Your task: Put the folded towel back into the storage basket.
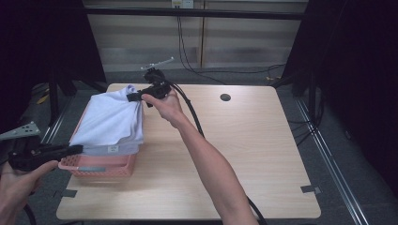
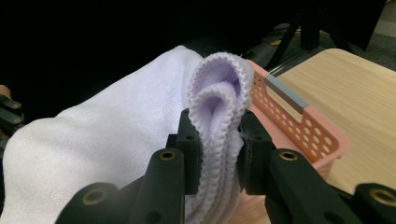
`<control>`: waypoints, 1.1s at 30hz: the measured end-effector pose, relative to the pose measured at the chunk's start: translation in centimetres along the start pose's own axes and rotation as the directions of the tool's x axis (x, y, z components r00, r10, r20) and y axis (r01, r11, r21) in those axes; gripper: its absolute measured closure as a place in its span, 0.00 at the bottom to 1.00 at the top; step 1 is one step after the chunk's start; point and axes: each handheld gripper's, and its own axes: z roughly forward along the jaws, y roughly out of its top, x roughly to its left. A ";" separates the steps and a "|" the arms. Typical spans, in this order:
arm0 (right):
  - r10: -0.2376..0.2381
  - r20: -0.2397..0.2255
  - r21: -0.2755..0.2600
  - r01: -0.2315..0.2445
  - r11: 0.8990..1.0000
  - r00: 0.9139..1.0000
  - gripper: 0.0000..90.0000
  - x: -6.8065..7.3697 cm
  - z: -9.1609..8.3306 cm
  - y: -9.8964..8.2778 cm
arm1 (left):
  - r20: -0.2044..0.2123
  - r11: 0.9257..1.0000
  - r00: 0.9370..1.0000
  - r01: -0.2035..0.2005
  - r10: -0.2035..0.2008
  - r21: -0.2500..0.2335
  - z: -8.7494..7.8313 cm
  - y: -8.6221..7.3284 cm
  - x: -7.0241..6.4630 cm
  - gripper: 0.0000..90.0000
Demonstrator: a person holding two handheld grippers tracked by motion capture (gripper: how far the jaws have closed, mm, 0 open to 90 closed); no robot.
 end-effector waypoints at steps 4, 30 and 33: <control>0.004 0.000 0.011 -0.004 1.000 1.000 0.82 0.3 1.1 0.4 | -0.007 1.000 1.000 0.011 -0.010 0.004 -0.5 -0.3 0.6 0.88; 0.086 0.053 0.039 -0.088 0.995 0.995 0.82 -0.4 7.7 -2.8 | -0.094 0.988 0.987 0.134 -0.127 0.071 0.7 -4.4 5.4 0.88; 0.094 0.061 0.043 -0.096 0.994 0.994 0.82 -0.7 8.1 -3.5 | -0.107 0.986 0.986 0.136 -0.125 0.096 1.5 -4.6 5.3 0.88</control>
